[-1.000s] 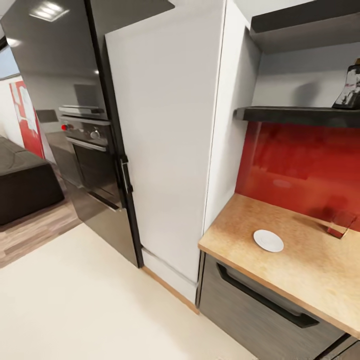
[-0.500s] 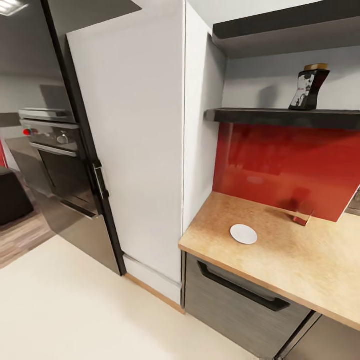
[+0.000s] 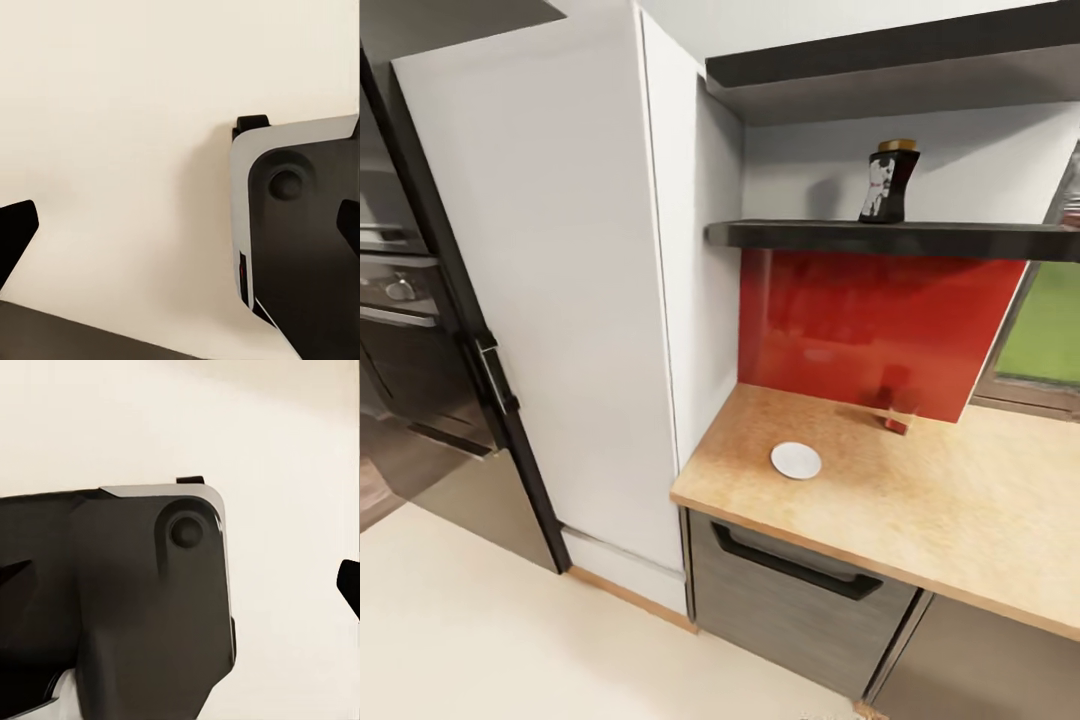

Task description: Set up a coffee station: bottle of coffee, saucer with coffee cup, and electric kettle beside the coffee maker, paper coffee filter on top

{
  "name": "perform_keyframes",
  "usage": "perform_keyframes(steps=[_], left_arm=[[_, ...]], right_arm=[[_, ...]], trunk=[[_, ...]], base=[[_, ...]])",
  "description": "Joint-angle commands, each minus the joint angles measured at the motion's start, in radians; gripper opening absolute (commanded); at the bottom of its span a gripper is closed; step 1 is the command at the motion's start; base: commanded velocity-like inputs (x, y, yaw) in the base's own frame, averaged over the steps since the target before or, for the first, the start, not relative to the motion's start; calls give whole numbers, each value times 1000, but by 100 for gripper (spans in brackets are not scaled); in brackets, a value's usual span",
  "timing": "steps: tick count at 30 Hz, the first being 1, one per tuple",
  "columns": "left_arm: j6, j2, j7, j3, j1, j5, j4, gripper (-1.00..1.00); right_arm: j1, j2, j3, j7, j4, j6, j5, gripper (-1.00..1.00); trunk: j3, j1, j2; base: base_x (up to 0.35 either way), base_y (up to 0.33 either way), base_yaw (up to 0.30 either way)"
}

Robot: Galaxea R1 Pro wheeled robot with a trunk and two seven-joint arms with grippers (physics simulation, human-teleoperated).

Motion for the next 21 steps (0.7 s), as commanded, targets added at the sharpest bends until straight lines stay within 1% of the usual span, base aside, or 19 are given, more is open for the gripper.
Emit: perform_keyframes(steps=[1, 5, 13, 21], left_arm=[[-2, 0, -4, -8, 0, 9, 0, 100], [-2, 0, -4, -8, 0, 12, 0, 100], [-2, 0, -3, -8, 0, 13, 0, 100], [-2, 0, -3, -8, 0, 9, -1, 100]], right_arm=[[-1, 1, -6, 1, 1, -3, 0, 100], [-1, 1, -6, 0, 1, -3, 0, 100], [-1, 2, -6, 0, 1, -3, 0, 100], [-1, 2, -6, 0, 1, -3, 0, 100]], trunk=[[-1, 1, -2], [1, 1, -2], [6, 1, -2], [12, 1, -2]], base=[[0, -234, -285], [-17, -165, -285], [-6, -28, -285], [0, -248, -285]])
